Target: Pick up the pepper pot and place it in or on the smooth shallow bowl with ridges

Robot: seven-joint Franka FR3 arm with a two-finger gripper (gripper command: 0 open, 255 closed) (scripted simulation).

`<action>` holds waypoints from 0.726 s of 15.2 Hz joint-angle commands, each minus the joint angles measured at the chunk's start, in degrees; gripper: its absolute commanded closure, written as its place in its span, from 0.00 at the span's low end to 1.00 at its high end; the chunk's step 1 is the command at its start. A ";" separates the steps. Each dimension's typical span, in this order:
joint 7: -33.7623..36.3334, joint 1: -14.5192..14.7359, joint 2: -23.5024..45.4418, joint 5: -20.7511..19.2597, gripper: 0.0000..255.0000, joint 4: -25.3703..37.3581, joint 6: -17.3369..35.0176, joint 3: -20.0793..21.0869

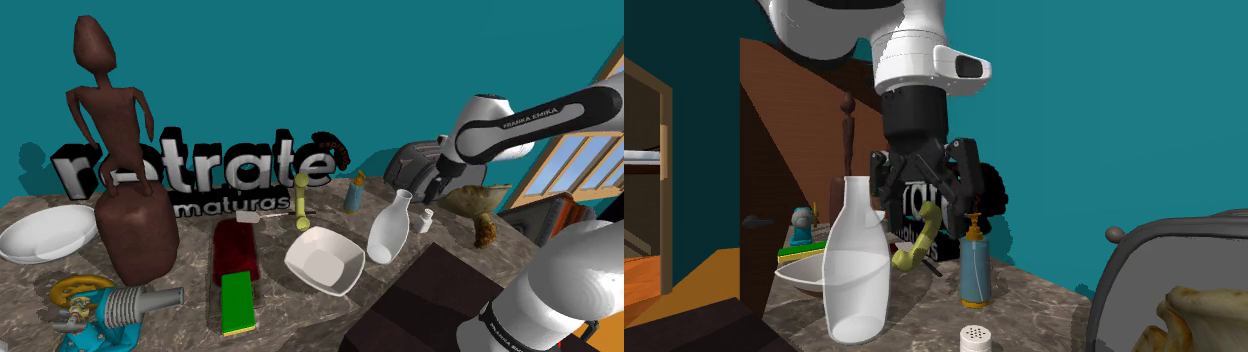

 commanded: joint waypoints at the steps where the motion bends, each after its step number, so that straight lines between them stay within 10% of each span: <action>1: -2.36 -0.38 3.83 -0.31 0.00 0.36 3.77 -2.50; 11: -14.73 3.61 21.86 9.19 0.00 3.06 18.81 -11.26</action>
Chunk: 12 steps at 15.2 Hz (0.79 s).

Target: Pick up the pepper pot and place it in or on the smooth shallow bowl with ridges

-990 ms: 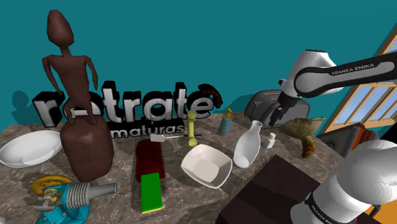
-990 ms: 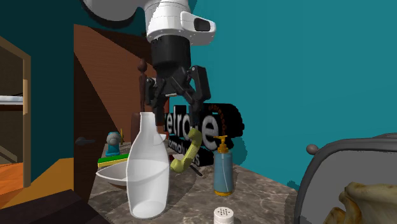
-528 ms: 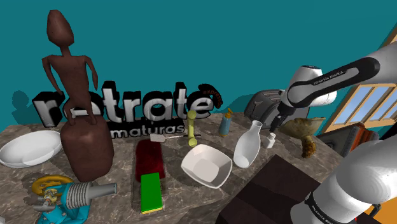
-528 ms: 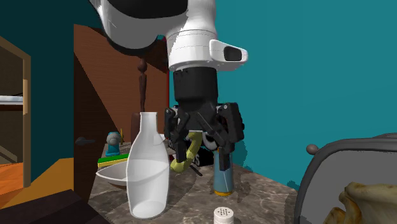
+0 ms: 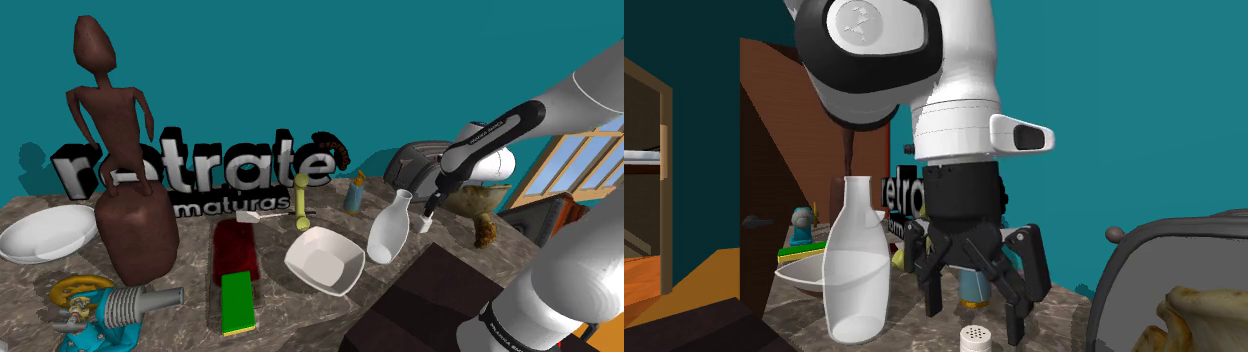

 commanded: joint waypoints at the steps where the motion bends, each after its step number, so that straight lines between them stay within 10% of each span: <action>1: -2.05 1.08 2.56 2.88 0.00 0.13 2.21 -0.58; 11: -5.38 2.15 5.75 7.57 0.00 0.22 4.79 -0.72; 12: -5.38 2.15 5.75 7.57 1.00 0.22 4.79 -0.72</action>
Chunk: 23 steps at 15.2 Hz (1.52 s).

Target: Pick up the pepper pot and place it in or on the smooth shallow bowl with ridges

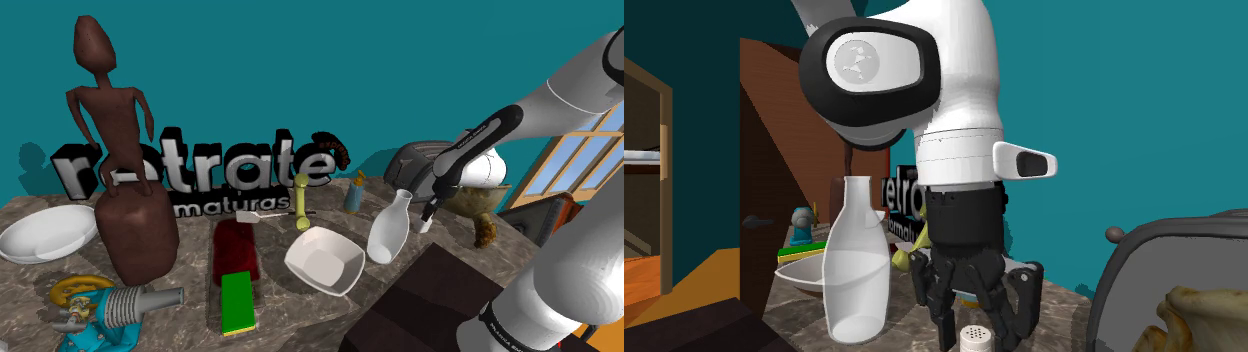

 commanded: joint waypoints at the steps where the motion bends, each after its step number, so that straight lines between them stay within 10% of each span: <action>1: 0.00 0.00 0.00 0.00 1.00 0.00 0.00 0.00; 9: -0.02 0.00 0.02 0.03 1.00 0.00 0.02 0.00; 23: 9.65 -4.57 -14.43 -13.36 1.00 1.85 -14.86 2.87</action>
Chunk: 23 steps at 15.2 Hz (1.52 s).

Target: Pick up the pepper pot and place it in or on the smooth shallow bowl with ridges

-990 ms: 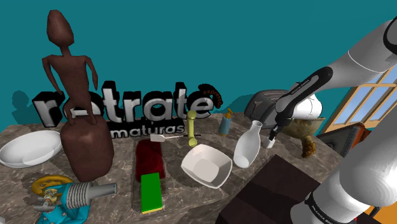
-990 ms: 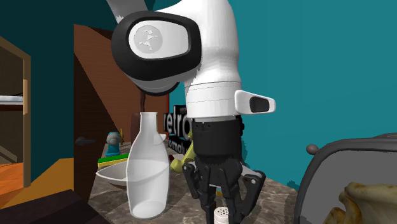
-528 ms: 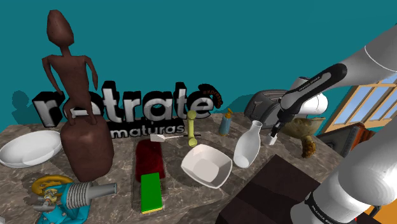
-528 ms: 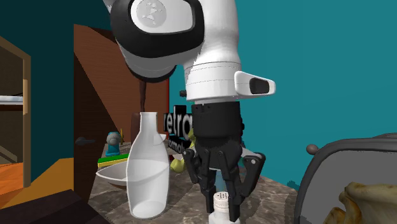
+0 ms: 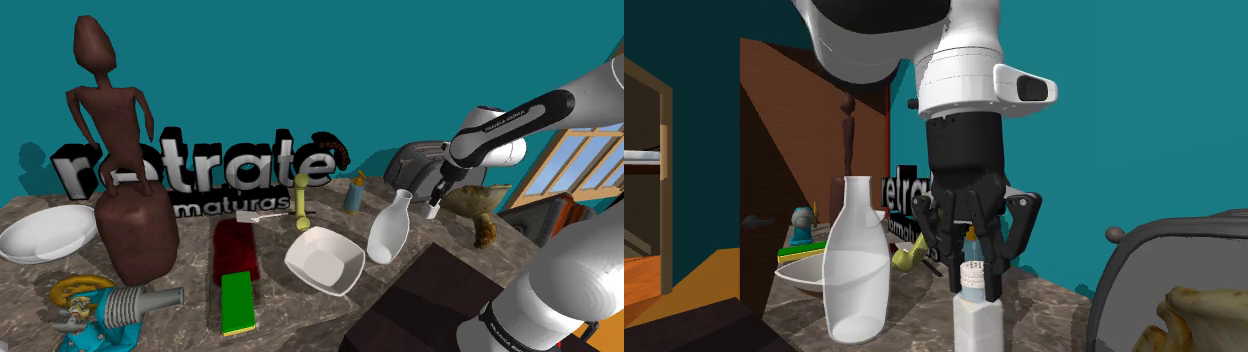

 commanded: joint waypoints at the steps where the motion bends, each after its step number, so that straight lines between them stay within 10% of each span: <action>1: 0.55 -0.57 -1.84 -0.86 1.00 0.33 -2.13 0.52; 10: 1.88 -1.78 -8.11 -2.21 1.00 2.94 -10.82 2.77; 23: 23.52 6.13 -16.84 2.39 1.00 -3.82 -14.85 20.26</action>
